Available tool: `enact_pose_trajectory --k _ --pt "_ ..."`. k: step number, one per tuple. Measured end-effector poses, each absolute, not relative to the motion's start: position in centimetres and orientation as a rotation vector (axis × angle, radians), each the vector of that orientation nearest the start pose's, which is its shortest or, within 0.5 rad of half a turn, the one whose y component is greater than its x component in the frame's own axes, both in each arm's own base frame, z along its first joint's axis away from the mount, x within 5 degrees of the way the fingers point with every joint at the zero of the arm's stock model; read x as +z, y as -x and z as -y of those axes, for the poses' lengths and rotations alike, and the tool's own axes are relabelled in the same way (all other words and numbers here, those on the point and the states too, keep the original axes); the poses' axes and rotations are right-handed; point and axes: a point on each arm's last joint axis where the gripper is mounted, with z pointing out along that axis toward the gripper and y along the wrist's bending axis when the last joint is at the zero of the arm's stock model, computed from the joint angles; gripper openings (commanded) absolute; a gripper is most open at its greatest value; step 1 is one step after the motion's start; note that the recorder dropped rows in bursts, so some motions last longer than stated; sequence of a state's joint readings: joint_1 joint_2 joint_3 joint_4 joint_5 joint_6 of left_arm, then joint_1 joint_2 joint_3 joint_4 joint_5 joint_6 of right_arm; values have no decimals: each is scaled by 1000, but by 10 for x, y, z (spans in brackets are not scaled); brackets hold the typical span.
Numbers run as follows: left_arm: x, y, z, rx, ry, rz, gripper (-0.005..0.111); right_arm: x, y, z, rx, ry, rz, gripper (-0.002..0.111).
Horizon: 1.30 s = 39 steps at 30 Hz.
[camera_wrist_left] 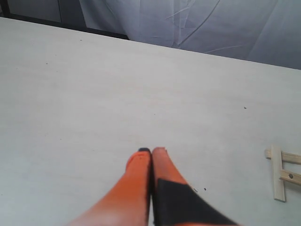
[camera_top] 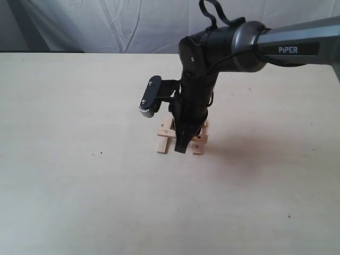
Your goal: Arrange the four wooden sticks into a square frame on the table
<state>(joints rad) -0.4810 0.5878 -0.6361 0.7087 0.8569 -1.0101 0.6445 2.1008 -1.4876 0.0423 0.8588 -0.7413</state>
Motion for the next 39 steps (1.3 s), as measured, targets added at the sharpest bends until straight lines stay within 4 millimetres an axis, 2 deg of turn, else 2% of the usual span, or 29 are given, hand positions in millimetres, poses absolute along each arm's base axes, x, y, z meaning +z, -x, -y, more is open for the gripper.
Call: enact_pose_trajectory --k 3,9,16,21,23,29,32,34,37,39 --pt "324 -108 6 -42 306 -2049 0 149 -334 -257 63 1846 -2274 3" --pt "324 -108 6 -40 304 -2049 0 150 -334 -258 76 1848 -2261 19" --pt "324 -108 6 -14 260 -2055 0 149 -332 -257 83 1877 -2265 21" --pt "324 -108 6 -12 257 -2056 0 149 -332 -257 87 1879 -2268 41" --pt "324 -108 6 -12 256 -2056 0 149 -332 -257 89 1878 -2268 46" --pt "324 -108 6 -11 255 -2056 0 149 -332 -257 88 1880 -2265 42" --pt "324 -108 6 -10 253 -2056 0 158 -331 -256 86 1840 -2273 33" --pt "324 -108 6 -10 253 -2056 0 173 -331 -254 78 1731 -2332 21" --pt "323 -107 6 -14 255 -2058 0 199 -331 -244 93 1465 -2479 -1" --pt "323 -107 6 -10 233 -2068 0 215 -333 -233 115 1290 -2562 0"
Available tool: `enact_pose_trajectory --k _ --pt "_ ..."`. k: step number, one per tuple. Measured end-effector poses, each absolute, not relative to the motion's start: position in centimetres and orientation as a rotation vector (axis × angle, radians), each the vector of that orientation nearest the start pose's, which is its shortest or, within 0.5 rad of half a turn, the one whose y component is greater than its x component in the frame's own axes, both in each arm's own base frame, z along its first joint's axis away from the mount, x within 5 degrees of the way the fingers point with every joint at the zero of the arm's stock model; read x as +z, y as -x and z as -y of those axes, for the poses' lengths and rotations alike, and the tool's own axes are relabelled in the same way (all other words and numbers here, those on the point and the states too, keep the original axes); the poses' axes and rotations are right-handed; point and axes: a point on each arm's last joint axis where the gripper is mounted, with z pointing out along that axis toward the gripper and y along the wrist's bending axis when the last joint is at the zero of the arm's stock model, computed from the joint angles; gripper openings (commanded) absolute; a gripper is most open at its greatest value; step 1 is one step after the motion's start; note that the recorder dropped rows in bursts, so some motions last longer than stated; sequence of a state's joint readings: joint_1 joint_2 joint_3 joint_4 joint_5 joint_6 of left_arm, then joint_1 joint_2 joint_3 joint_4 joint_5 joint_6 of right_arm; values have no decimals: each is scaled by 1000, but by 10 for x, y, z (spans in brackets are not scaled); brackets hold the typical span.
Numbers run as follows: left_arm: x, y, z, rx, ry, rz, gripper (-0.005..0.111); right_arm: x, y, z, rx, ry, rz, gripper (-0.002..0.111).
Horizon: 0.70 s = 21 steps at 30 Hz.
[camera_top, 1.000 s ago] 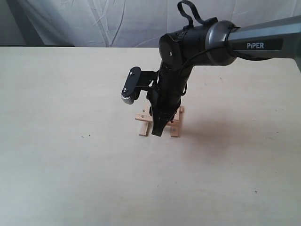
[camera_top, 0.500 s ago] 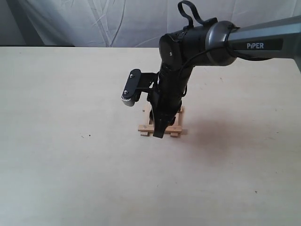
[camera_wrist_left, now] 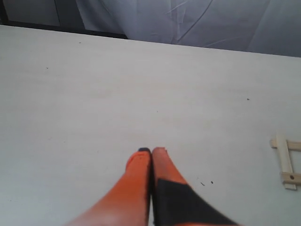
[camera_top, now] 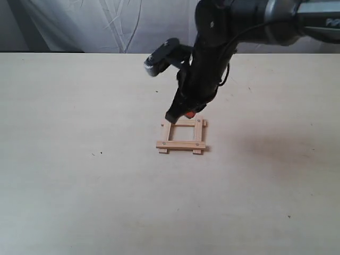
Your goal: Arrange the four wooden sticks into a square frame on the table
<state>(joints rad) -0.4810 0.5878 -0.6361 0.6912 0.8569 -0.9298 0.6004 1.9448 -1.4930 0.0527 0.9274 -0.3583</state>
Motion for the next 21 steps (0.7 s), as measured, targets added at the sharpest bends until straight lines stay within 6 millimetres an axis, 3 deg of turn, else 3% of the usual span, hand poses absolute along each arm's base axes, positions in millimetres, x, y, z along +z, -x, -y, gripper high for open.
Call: enact_pose_trajectory --k 4,9,13,16,21 --pt "322 -107 8 26 135 -2086 0 232 -333 -212 190 981 -2699 0" --pt "322 -107 10 54 37 -2095 0 228 -314 -182 211 781 -2795 0" --pt "321 -101 9 59 -26 -2108 0 240 -280 -129 214 597 -2793 0" --pt "318 -94 2 116 2 -2164 0 273 -249 -101 224 497 -2630 0" --pt "316 -92 0 144 13 -2194 0 315 -205 -83 250 460 -2421 0"
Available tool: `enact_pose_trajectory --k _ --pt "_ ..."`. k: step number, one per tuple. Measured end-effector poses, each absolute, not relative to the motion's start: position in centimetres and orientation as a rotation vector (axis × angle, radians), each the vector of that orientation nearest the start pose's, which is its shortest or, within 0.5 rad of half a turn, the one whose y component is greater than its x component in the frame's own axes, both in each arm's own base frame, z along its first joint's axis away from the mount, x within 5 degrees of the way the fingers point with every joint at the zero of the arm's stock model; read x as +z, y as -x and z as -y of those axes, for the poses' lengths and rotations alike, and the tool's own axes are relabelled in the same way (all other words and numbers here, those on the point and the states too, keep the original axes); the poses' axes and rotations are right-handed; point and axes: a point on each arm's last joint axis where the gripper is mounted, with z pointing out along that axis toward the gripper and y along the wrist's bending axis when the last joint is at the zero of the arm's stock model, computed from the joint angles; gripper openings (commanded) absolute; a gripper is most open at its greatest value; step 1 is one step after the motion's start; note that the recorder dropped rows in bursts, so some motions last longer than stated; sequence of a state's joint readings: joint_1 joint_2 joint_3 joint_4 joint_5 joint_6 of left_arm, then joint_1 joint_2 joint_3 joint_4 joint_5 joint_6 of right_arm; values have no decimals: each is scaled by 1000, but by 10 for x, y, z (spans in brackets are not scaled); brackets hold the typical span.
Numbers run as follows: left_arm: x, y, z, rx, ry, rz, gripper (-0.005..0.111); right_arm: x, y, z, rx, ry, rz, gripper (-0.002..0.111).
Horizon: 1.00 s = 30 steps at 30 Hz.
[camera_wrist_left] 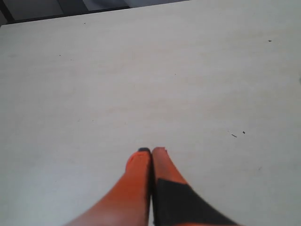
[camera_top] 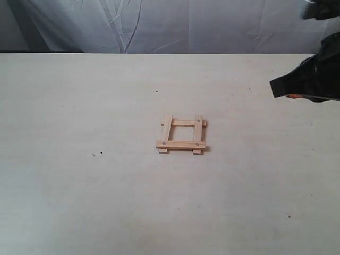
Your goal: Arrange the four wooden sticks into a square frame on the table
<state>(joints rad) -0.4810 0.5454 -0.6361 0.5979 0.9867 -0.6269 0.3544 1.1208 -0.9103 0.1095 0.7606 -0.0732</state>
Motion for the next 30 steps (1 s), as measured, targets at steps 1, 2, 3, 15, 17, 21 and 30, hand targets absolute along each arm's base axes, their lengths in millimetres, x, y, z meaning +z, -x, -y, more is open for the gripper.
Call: enact_pose_trajectory --k 1,2,3,15,17,21,30 --pt "316 -92 0 144 13 -2194 0 320 -201 -82 254 456 -2397 0" --pt "316 -92 0 144 13 -2194 0 326 -196 -80 258 452 -2371 0" --pt "316 -92 0 144 13 -2194 0 330 -193 -79 260 449 -2350 0" --pt "316 -92 0 144 13 -2194 0 356 -164 -67 251 450 -2189 0" --pt "316 -92 0 144 13 -2194 0 357 -158 -64 248 444 -2163 0" --pt "316 -92 0 144 13 -2194 0 349 -146 -57 243 419 -2107 0" --pt "316 -92 0 145 11 -2194 0 281 -92 -13 137 80 -2007 0"
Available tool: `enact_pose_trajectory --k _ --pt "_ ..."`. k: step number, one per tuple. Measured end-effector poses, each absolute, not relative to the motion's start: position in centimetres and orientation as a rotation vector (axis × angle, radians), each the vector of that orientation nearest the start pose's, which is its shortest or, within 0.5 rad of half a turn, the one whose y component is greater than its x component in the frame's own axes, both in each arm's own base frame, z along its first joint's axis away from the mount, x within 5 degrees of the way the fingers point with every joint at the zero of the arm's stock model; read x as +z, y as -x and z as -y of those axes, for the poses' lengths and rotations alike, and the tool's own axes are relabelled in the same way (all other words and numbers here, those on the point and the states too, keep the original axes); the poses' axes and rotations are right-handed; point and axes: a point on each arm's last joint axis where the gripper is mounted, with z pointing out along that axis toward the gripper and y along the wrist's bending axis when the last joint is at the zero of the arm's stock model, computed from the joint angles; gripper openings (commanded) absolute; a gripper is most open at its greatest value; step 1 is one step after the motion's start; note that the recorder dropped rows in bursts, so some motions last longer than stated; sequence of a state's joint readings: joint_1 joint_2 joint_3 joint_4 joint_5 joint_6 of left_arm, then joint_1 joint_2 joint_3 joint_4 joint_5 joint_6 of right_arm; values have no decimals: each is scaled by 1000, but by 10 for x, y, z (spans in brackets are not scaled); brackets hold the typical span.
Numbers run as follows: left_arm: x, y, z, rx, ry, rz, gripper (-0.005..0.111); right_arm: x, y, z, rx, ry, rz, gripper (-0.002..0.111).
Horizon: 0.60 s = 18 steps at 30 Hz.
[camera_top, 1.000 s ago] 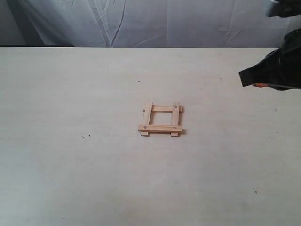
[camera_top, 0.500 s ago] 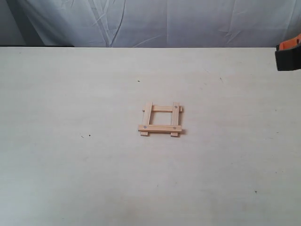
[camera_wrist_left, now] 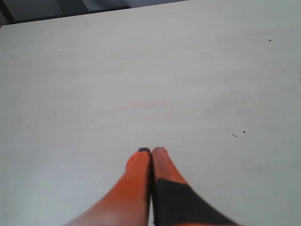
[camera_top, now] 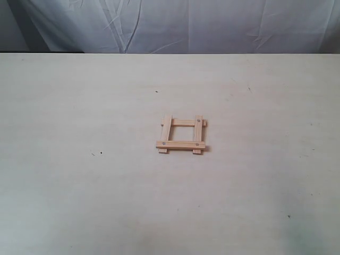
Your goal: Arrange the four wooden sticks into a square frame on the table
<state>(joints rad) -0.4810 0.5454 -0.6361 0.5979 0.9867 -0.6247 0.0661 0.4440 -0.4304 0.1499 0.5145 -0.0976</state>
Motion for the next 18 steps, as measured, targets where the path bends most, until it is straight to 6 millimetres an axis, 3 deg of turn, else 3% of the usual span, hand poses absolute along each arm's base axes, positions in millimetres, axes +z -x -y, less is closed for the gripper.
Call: enact_pose_trajectory --k 6,18 --pt "316 -92 0 145 11 -2194 0 246 -59 -8 112 41 -1843 0" --pt "316 -92 0 145 11 -2194 0 240 -47 -7 96 54 -1792 0"
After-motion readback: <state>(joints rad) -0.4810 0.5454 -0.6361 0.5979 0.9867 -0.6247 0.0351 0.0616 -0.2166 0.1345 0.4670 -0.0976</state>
